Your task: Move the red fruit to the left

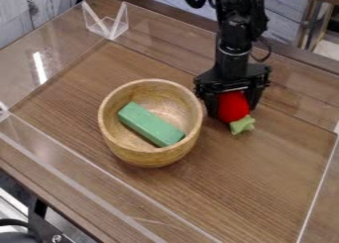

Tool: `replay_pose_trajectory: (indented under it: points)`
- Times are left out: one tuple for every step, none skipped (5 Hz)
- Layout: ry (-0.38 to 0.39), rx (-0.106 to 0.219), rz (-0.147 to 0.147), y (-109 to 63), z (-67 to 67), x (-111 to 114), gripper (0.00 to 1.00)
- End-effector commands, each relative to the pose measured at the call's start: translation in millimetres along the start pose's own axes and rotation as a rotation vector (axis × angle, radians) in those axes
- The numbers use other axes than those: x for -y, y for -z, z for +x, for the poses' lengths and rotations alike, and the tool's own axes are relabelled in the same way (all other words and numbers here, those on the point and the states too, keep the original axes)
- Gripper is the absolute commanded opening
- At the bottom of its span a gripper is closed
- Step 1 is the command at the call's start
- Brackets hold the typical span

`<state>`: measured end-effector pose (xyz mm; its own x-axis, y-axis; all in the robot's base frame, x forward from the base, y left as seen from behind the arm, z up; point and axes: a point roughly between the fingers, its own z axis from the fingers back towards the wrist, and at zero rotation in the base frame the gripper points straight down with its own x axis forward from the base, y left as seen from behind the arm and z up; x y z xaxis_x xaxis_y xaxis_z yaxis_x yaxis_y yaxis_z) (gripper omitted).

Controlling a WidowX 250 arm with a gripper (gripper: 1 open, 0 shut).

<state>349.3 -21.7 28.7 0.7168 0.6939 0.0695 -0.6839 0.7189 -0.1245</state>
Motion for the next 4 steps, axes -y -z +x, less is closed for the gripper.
replay_pose_trajectory:
  points:
    - [0.011,0.04,-0.052,-20.2,4.0,15,1.0]
    - [0.027,0.035,-0.057,-22.2,-3.9,22,1.0]
    - [-0.008,0.039,-0.058,-26.8,-8.0,30,1.0]
    - [-0.038,0.041,-0.059,-31.9,-11.7,36,1.0]
